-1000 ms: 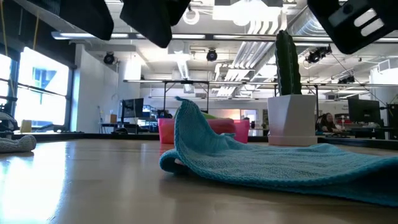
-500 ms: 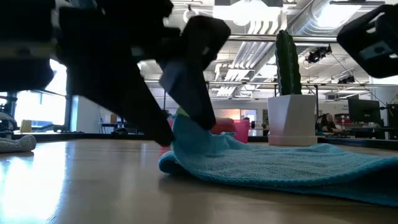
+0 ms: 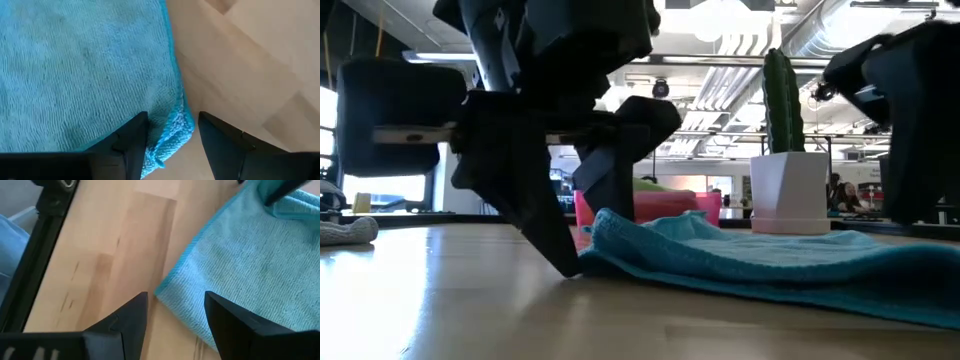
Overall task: Fold microfiber towels
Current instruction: Fold the blue microfiber cloth on the table
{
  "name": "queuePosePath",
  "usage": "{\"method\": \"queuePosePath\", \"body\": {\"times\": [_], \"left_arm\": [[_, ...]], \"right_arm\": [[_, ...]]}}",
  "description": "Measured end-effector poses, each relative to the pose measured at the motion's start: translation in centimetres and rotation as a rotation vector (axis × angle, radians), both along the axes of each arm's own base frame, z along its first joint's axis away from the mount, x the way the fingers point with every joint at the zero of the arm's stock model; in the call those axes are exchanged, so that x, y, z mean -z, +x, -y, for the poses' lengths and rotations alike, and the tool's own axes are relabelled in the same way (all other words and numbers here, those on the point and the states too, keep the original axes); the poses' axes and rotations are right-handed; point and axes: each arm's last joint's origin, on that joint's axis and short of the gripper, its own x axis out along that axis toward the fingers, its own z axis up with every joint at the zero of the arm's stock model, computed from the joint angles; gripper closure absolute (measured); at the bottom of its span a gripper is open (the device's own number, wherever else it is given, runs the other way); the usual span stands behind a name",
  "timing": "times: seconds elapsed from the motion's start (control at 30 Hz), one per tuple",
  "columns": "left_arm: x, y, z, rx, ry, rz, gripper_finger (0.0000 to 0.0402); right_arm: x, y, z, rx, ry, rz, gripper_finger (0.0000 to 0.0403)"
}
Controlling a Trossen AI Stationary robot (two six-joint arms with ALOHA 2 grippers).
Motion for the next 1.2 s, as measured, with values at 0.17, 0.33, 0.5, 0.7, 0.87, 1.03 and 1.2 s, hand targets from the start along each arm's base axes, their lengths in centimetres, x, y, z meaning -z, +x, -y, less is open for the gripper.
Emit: {"method": "queuePosePath", "body": {"times": [0.17,0.33,0.5,0.7,0.87,1.03,1.2], "left_arm": [[0.0,0.1,-0.3,-0.065,-0.045,-0.009,0.0245],[0.4,0.1,-0.3,-0.076,-0.045,-0.015,0.0271],[0.8,0.3,-0.2,-0.098,-0.054,-0.013,0.0301],[0.8,0.6,-0.1,-0.170,-0.080,0.015,0.0353],[0.6,0.5,0.6,-0.285,-0.148,-0.008,0.0393],[-0.2,0.5,2.5,-0.388,-0.334,-0.085,0.0389],[-2.9,1.5,4.6,-0.373,-0.557,-0.157,0.0387]], "right_arm": [[1.4,0.5,0.2,0.003,-0.005,-0.034,0.0215],[2.6,1.0,0.2,0.007,-0.004,-0.040,0.0215],[2.9,1.1,0.3,0.067,0.009,-0.038,0.0222],[3.0,1.1,0.2,0.104,0.027,-0.037,0.0289],[2.9,1.1,0.0,0.144,0.058,-0.027,0.0368],[2.1,1.2,-0.9,0.166,0.106,-0.026,0.0391],[-0.1,1.9,-2.5,0.192,0.240,-0.040,0.0387]]}}
